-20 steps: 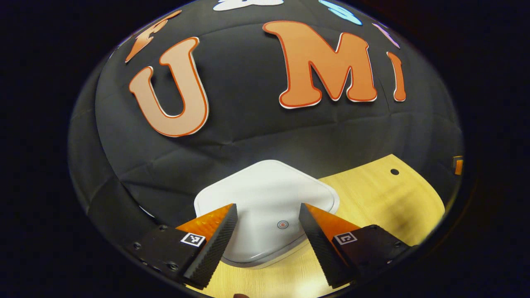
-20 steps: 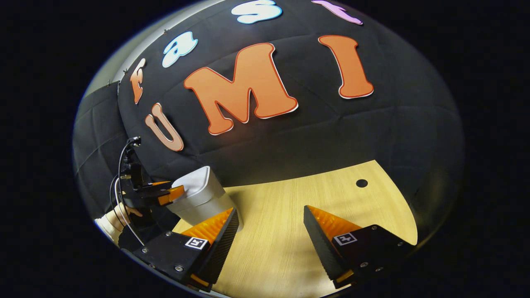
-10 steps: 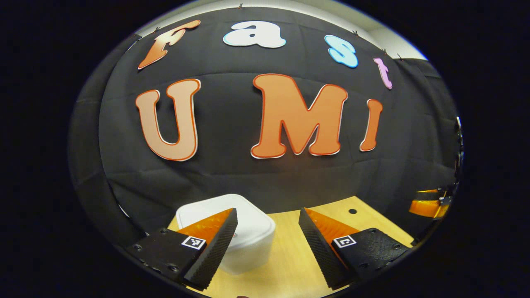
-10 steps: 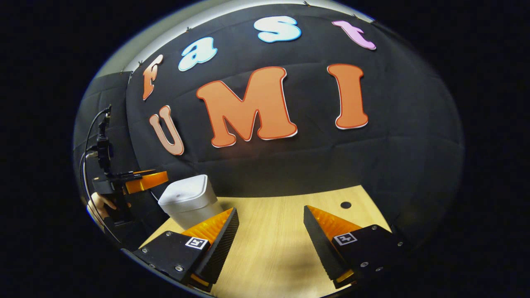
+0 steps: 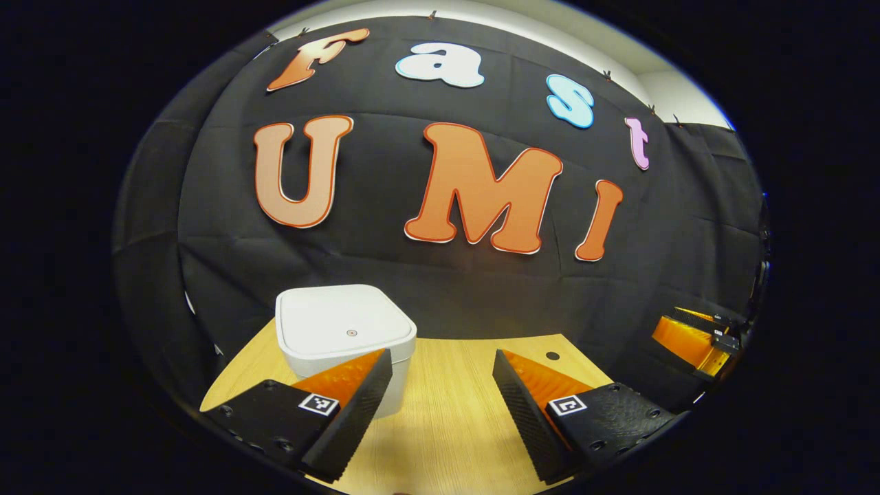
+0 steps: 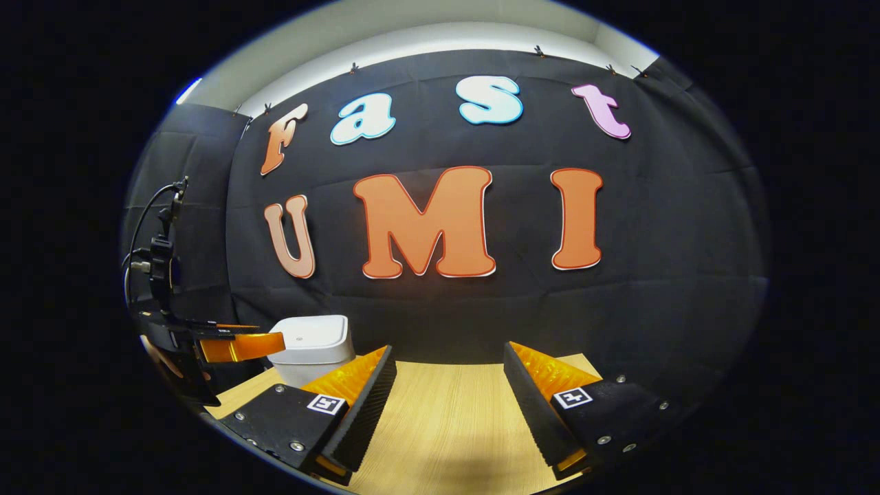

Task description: Press the lid of the desktop garbage bin to open it, pick up the crumpled paper on the desktop and throw it into the bin, then pick up the pop can on the desktop and drop it into the bin, and finally close the garbage bin lid.

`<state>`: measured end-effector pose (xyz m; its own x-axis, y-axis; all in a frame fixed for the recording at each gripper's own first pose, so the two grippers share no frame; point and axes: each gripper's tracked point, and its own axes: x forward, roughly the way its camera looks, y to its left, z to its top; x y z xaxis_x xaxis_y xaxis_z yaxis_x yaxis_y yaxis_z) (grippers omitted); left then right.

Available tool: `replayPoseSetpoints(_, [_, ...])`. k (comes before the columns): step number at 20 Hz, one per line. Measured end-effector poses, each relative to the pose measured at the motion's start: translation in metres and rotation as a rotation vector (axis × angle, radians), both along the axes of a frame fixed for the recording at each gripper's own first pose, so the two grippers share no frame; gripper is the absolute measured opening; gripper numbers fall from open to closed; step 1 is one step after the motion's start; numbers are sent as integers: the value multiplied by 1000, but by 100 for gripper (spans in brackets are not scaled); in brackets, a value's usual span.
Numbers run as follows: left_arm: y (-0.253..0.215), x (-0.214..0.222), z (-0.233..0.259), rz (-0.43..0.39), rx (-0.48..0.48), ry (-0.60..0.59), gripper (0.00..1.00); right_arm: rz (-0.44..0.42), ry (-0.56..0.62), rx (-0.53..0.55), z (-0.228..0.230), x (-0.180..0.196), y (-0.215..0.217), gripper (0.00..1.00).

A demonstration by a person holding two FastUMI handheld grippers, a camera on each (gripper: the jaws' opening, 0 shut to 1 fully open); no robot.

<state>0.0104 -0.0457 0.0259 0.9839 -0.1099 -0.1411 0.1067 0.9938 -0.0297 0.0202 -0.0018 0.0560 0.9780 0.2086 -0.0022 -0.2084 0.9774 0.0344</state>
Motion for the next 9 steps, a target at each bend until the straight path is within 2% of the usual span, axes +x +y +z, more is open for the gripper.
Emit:
replayPoseSetpoints(2, [7,-3,5,21,16,-20,93,-9,0,8,-2,-2,0,94])
replayPoseSetpoints(8, [13,-8,2,13,7,-24,95,-34,18,32,-8,-9,-2,94])
replayPoseSetpoints(9, [14,-8,2,14,10,-26,95,-37,21,31,-10,-10,-3,100])
